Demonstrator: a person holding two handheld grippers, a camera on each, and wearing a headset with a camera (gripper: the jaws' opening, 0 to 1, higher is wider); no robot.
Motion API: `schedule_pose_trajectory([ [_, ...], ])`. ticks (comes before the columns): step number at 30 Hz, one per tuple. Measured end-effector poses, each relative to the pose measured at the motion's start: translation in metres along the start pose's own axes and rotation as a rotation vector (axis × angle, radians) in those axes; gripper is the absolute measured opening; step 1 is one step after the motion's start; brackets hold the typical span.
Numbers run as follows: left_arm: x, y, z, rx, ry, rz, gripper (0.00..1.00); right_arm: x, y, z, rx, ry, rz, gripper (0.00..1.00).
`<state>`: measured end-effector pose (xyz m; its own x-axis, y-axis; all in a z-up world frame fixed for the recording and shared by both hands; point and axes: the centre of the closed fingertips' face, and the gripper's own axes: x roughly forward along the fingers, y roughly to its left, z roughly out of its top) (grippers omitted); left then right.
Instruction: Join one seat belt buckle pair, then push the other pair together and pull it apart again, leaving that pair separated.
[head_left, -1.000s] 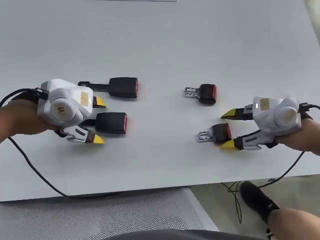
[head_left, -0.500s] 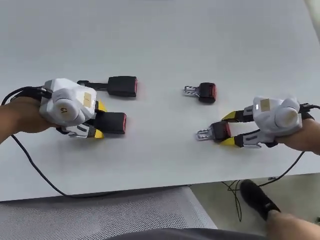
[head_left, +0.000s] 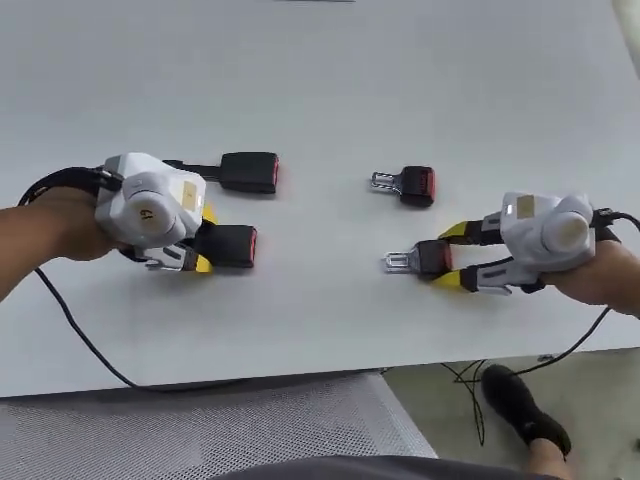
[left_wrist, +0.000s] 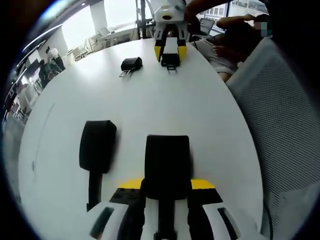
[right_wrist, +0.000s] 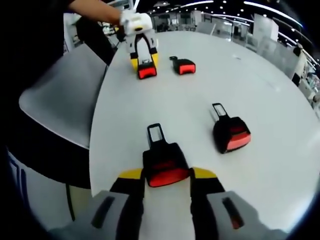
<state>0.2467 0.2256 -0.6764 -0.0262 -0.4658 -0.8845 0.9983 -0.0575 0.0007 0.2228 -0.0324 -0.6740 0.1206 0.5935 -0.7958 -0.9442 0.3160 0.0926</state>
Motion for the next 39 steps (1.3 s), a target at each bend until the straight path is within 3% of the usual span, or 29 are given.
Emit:
schedule_pose_trajectory([
  [5,0.000,-0.001,0.000,0.000,0.034,0.001,0.33,0.018,0.005,0.025,0.002,-0.012,-0.019,0.35],
  [16,-0.002,-0.003,0.000,-0.017,0.020,0.006,0.33,0.052,0.018,0.065,-0.010,-0.091,-0.010,0.34],
  [30,-0.003,-0.002,0.000,-0.050,-0.054,0.020,0.33,0.075,0.024,0.097,-0.025,-0.184,0.003,0.34],
  [39,-0.003,-0.001,0.000,-0.066,-0.097,0.028,0.33,0.085,0.027,0.113,0.029,-0.248,0.025,0.34],
])
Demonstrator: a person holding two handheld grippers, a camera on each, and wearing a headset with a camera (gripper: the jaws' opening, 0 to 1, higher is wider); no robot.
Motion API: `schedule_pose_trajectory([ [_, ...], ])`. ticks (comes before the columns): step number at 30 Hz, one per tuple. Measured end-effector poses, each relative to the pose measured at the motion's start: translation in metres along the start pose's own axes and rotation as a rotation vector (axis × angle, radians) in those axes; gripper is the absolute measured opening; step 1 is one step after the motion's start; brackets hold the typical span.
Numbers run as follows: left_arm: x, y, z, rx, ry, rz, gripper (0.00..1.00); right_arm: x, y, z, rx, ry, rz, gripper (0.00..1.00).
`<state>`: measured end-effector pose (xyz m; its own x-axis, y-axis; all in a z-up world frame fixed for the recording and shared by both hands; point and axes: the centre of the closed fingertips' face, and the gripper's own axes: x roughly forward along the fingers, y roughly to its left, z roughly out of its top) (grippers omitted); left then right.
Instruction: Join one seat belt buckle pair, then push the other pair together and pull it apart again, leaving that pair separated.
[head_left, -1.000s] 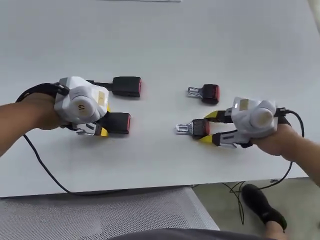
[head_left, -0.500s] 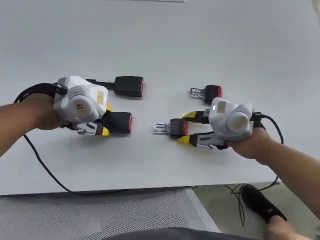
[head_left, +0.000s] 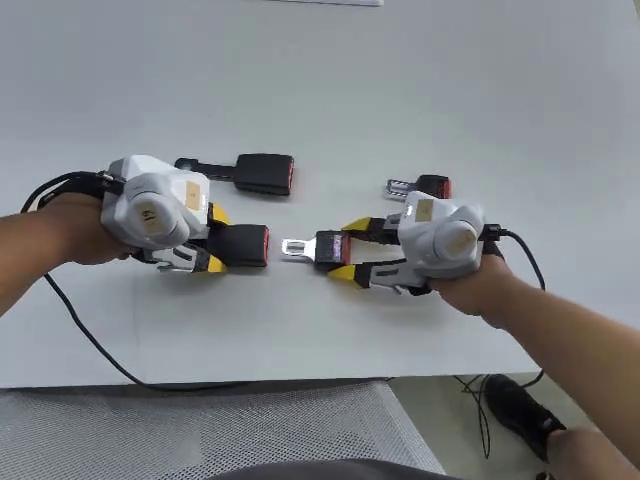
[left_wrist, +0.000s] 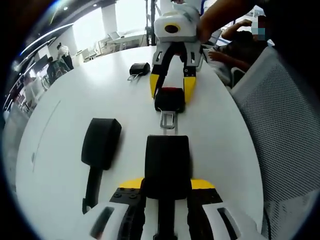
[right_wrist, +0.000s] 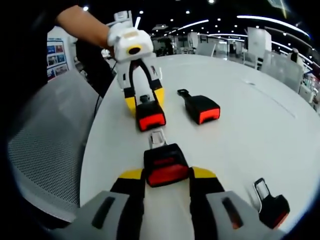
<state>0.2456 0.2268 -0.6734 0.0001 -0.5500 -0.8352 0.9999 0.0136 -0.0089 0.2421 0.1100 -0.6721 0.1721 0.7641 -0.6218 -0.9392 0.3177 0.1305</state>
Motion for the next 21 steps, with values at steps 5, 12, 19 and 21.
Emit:
schedule_pose_trajectory([
  [5,0.000,0.000,0.001,-0.002,-0.011,0.000,0.33,0.005,0.003,0.004,-0.003,-0.016,0.011,0.34],
  [12,0.000,0.001,0.001,0.000,-0.033,-0.002,0.33,0.012,0.006,0.008,-0.035,-0.007,0.025,0.34],
  [19,0.000,0.001,0.002,0.008,-0.039,-0.007,0.33,0.019,0.010,0.011,-0.024,0.003,0.032,0.34],
  [21,0.001,0.000,0.002,0.020,-0.032,-0.015,0.33,0.025,0.012,0.014,-0.045,0.018,0.026,0.34],
])
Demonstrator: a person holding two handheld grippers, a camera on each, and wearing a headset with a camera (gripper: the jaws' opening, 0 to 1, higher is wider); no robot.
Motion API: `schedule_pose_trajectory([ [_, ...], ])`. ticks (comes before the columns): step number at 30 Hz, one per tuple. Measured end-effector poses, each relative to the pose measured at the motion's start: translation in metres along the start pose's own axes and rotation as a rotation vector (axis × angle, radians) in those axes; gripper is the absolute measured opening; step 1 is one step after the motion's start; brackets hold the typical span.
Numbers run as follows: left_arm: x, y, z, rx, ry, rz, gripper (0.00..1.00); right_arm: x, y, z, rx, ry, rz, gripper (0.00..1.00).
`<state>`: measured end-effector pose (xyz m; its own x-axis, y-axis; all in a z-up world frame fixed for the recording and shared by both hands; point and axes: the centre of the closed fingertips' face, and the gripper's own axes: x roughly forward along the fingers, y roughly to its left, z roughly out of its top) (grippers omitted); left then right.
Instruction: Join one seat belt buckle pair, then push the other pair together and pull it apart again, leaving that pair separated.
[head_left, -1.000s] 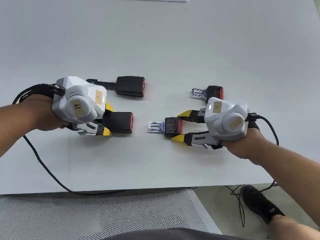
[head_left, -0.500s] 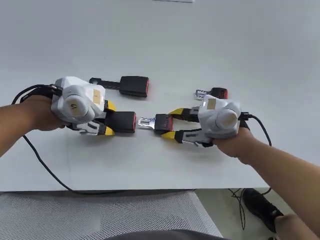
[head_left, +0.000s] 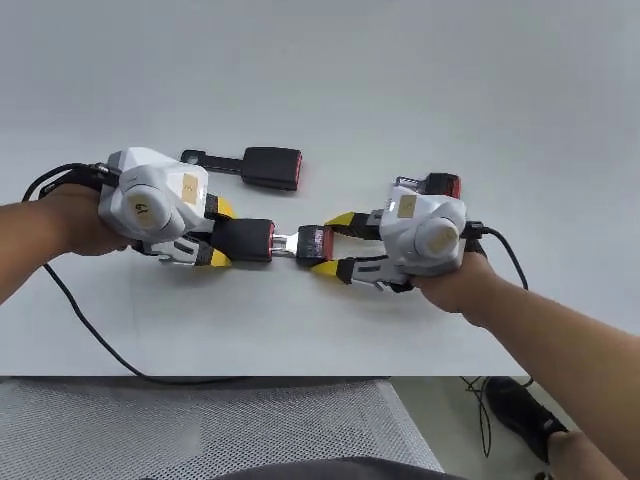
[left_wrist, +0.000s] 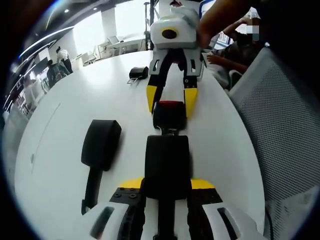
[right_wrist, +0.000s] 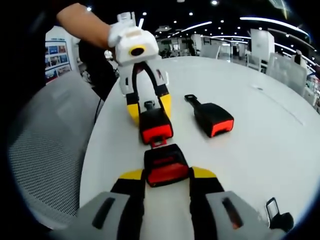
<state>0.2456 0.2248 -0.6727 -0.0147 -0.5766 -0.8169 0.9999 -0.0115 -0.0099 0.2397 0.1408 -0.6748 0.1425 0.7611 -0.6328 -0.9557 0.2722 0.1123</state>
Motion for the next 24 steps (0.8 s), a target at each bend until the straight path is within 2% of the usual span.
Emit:
schedule_pose_trajectory([
  [6,0.000,0.000,0.000,0.006,0.000,0.000,0.33,0.000,-0.004,0.001,0.018,0.000,0.003,0.33],
  [18,0.001,0.001,0.001,0.021,0.017,-0.004,0.33,0.014,-0.002,0.013,0.062,-0.011,-0.006,0.32],
  [24,-0.001,0.000,0.003,0.019,0.012,-0.003,0.33,0.012,-0.003,0.012,0.055,0.001,-0.011,0.32],
])
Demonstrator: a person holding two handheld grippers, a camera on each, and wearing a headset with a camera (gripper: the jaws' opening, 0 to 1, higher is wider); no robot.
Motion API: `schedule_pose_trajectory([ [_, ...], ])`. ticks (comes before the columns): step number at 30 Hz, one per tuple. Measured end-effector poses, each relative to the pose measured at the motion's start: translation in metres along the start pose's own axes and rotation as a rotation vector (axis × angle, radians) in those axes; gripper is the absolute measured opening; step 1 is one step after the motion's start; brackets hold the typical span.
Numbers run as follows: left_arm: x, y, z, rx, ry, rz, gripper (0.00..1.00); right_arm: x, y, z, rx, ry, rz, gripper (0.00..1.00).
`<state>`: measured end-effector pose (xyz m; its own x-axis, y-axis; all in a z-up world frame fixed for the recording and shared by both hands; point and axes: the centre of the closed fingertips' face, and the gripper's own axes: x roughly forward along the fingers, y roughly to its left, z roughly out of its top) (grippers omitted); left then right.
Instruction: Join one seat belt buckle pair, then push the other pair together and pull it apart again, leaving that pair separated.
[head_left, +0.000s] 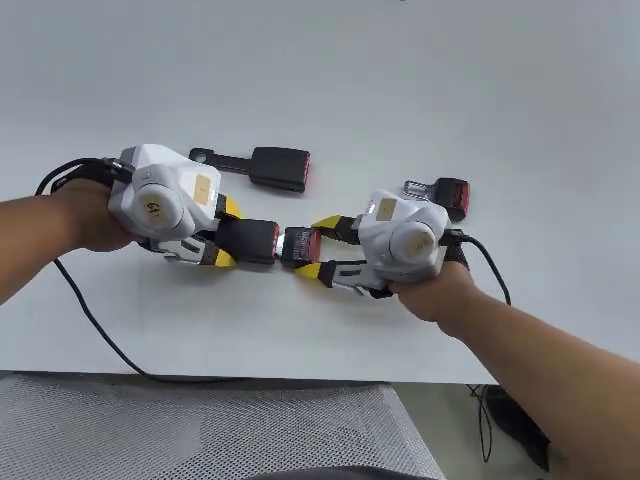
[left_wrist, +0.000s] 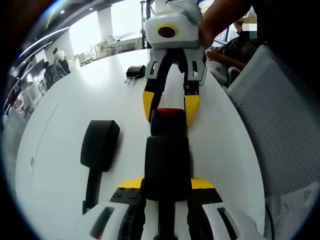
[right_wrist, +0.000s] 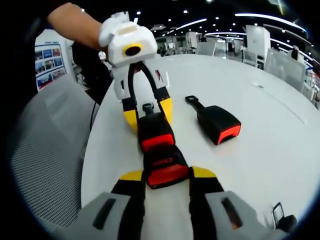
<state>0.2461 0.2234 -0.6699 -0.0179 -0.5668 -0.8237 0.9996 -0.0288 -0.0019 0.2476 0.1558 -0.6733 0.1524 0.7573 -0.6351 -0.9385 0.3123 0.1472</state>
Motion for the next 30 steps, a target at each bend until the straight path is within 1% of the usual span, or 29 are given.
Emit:
schedule_pose_trajectory([
  [7,-0.0010,-0.0023,-0.0005,-0.001,-0.003,-0.006,0.33,0.0003,0.0010,-0.0008,-0.012,0.005,0.004,0.33],
  [10,-0.0014,-0.0032,-0.0018,-0.011,-0.019,-0.007,0.33,-0.0012,0.0000,-0.0010,-0.013,0.002,0.012,0.33],
  [12,-0.0011,-0.0039,-0.0017,-0.007,-0.023,-0.007,0.32,-0.0012,0.0012,-0.0018,-0.032,0.002,0.013,0.32],
  [16,-0.0011,-0.0044,-0.0019,-0.016,-0.038,-0.007,0.32,-0.0031,0.0016,-0.0031,-0.047,-0.013,0.021,0.32],
  [18,-0.0010,-0.0048,-0.0022,-0.016,-0.047,-0.008,0.32,-0.0025,0.0015,-0.0042,-0.085,-0.005,0.016,0.32],
  [20,-0.0008,-0.0047,-0.0023,-0.016,-0.052,-0.010,0.32,-0.0021,0.0014,-0.0042,-0.081,-0.008,0.018,0.32],
  [27,-0.0008,-0.0043,-0.0033,-0.021,-0.071,-0.015,0.32,-0.0017,0.0020,-0.0043,-0.113,-0.019,0.024,0.31],
  [29,-0.0006,-0.0043,-0.0035,-0.017,-0.071,-0.016,0.32,-0.0024,0.0015,-0.0055,-0.177,-0.001,0.018,0.31],
  [30,-0.0005,-0.0035,-0.0035,-0.019,-0.075,-0.016,0.32,-0.0020,0.0015,-0.0044,-0.148,-0.009,0.021,0.31],
])
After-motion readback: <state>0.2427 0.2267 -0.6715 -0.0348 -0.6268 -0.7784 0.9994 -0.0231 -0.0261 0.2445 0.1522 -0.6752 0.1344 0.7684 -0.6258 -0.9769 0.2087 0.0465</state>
